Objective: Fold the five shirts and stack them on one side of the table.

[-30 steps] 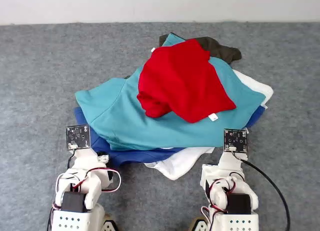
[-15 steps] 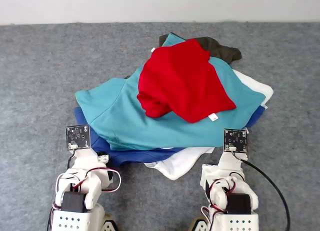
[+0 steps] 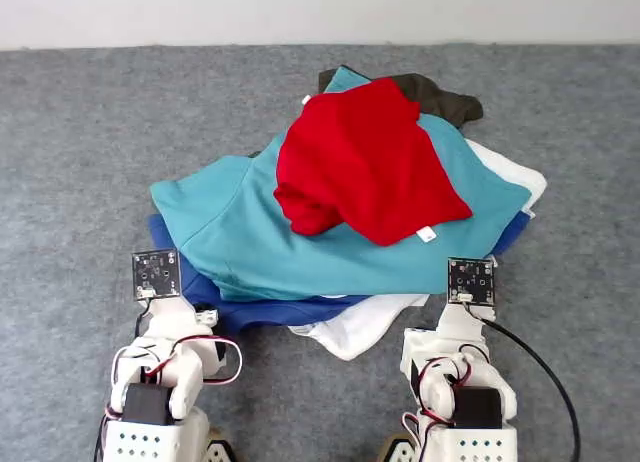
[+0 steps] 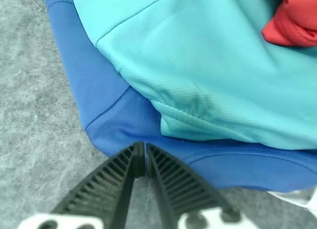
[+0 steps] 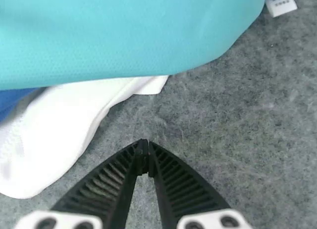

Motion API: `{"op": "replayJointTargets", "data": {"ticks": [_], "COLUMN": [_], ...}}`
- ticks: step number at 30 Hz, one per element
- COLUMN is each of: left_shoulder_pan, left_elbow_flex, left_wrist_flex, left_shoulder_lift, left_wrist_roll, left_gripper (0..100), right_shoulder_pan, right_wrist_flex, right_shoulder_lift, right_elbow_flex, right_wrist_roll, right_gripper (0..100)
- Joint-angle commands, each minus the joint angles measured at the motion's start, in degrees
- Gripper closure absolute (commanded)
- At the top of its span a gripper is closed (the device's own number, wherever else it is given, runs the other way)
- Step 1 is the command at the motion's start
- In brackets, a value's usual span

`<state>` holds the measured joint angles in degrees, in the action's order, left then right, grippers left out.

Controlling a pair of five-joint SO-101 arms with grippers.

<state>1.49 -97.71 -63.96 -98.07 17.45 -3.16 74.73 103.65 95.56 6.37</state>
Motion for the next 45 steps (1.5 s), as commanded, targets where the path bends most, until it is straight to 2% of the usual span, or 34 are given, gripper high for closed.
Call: {"op": "replayJointTargets", "data": {"ticks": [1, 15, 18, 24, 28, 32, 36, 42, 45], "left_shoulder_pan": [2.3, 3.6, 2.5, 0.8, 0.7, -1.4, -1.5, -1.1, 2.5], "left_elbow_flex": [0.9, 3.1, 8.6, 15.5, 16.8, 17.4, 23.1, 40.3, 49.6], "left_wrist_flex": [0.9, -1.1, -3.8, -3.4, 0.4, 4.4, 0.9, -4.9, -8.5], "left_shoulder_lift": [-0.4, -0.4, -0.4, -0.4, -0.4, 0.2, 3.9, 27.1, 39.5], "left_wrist_roll": [0.0, -0.7, -8.9, -33.9, -42.0, -41.0, -40.6, -40.5, -40.5], "left_gripper": [99, 98, 98, 98, 99, 99, 99, 98, 98], "right_shoulder_pan": [0.2, 0.2, 0.2, 0.2, 0.2, 0.2, 0.2, 0.2, 0.2], "right_wrist_flex": [0.2, 0.2, 0.2, 0.2, 0.2, 0.2, 0.2, 0.2, 0.2], "right_shoulder_lift": [0.3, 0.3, 0.3, 0.3, 0.3, 0.3, 0.3, 0.3, 0.3], "right_elbow_flex": [0.8, 0.8, 0.8, 0.8, 0.8, 0.8, 0.8, 0.8, 0.8], "right_wrist_roll": [0.4, 0.4, 0.4, 0.4, 0.4, 0.4, 0.4, 0.4, 0.4], "right_gripper": [98.9, 98.9, 98.9, 98.9, 98.9, 98.9, 98.9, 98.9, 98.9]}}
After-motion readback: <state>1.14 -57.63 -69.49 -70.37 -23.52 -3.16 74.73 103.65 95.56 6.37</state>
